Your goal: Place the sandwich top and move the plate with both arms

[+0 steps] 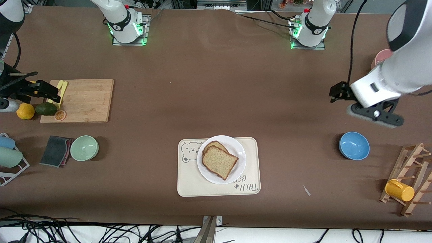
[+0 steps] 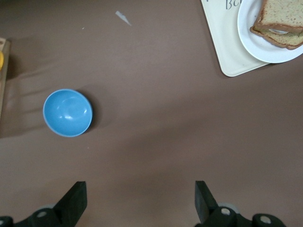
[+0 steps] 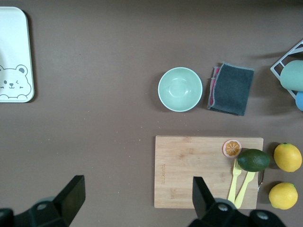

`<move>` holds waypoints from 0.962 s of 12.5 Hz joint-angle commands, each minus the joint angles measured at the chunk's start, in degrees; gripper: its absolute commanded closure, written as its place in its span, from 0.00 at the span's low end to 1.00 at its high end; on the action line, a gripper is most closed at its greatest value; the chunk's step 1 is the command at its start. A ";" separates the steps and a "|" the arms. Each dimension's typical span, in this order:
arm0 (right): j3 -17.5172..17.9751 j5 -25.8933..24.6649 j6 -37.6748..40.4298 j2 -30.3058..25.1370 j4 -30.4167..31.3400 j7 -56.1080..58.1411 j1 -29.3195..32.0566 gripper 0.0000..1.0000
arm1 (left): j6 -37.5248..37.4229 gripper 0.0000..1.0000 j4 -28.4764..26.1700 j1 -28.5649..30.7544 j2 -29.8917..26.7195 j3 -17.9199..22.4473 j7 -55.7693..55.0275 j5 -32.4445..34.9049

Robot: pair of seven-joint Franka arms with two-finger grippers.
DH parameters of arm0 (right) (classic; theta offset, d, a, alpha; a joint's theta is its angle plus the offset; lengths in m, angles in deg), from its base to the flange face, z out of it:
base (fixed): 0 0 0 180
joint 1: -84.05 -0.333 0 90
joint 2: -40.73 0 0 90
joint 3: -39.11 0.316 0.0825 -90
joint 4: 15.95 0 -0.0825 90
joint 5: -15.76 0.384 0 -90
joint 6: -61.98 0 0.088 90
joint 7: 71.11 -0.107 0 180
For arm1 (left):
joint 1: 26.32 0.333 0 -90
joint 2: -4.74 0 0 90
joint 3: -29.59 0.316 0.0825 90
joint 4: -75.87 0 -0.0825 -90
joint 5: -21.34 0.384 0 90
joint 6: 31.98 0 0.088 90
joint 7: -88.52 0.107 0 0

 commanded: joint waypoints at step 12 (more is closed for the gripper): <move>-0.09 -0.37 2.61 0.31 -1.93 -1.61 0.35 0.00 | 9.81 0.00 -19.64 5.67 -16.53 0.00 -4.50 -1.40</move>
